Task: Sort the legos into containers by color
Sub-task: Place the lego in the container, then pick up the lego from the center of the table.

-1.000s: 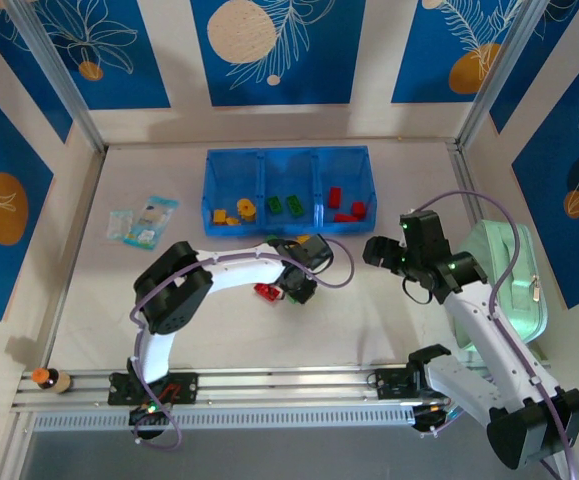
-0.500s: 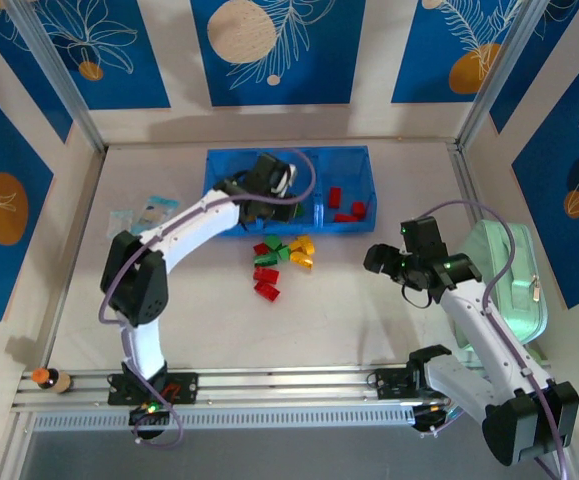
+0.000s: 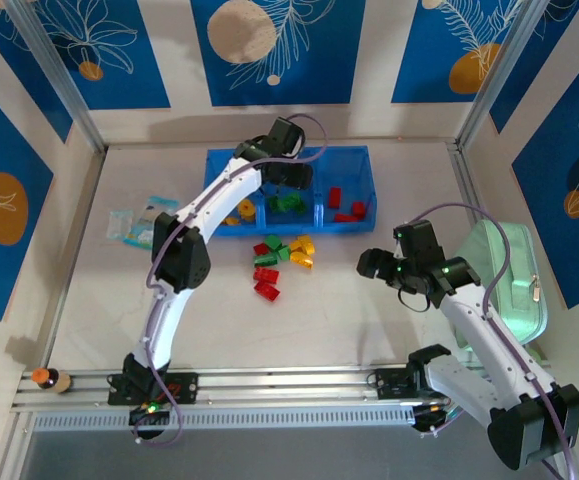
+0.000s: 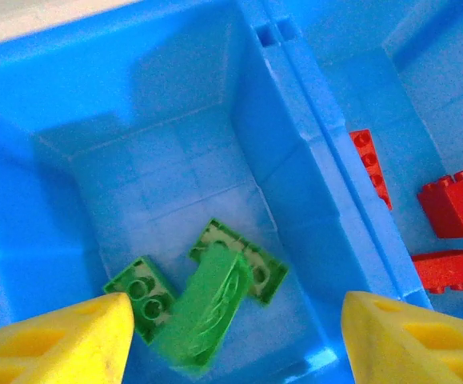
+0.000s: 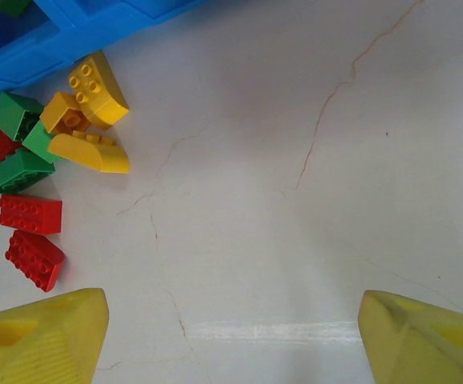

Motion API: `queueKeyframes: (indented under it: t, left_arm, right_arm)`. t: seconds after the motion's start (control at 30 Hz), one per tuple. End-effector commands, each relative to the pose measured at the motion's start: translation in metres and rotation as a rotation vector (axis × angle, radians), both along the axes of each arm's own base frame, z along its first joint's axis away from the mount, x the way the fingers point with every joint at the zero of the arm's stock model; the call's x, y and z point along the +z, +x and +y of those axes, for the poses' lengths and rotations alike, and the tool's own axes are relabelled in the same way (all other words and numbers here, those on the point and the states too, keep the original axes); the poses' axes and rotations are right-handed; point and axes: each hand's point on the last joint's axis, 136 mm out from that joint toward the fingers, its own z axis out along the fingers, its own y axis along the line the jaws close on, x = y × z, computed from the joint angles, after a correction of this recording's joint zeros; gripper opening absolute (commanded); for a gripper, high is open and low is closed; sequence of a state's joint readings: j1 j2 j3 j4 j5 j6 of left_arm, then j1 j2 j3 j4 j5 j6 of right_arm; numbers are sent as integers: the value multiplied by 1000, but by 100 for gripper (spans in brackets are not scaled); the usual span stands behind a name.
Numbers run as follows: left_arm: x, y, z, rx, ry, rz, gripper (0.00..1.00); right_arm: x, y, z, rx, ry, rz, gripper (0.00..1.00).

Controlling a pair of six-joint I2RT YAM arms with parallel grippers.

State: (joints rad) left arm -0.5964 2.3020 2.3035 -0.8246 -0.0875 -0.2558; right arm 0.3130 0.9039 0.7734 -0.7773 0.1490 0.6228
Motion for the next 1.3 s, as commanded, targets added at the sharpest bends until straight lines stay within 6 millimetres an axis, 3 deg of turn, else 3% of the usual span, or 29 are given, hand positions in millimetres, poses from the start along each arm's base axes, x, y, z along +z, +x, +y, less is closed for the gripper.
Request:
queueKeyframes:
  t: [0.0, 0.13, 0.23, 0.5, 0.6, 0.8, 1.13, 1.27]
  left_arm:
    - [51, -15, 16, 13, -14, -64, 71]
    - [68, -48, 26, -2, -37, -108, 72]
    - [61, -78, 41, 1, -71, -108, 72]
    - [-28, -179, 78, 31, -85, 90, 72]
    - [-55, -209, 74, 6, -69, 134, 74]
    - [-98, -237, 66, -23, -29, 223, 78]
    - [-124, -247, 59, -54, 75, 273, 78]
    - [-132, -252, 55, -71, 111, 291, 78]
  right_arm:
    - [-1, -6, 6, 17, 19, 10, 82]
    - [-2, -6, 15, 51, 17, 3, 82]
    - [-5, -5, 21, 82, -2, 3, 82]
    - [-13, -1, 42, 138, -15, 20, 82]
    - [-14, 2, 48, 147, -18, 23, 82]
    - [-13, 5, 56, 160, -26, 29, 82]
    - [-16, -1, 45, 129, -58, 21, 82]
    - [-13, -1, 28, 63, -82, 11, 83]
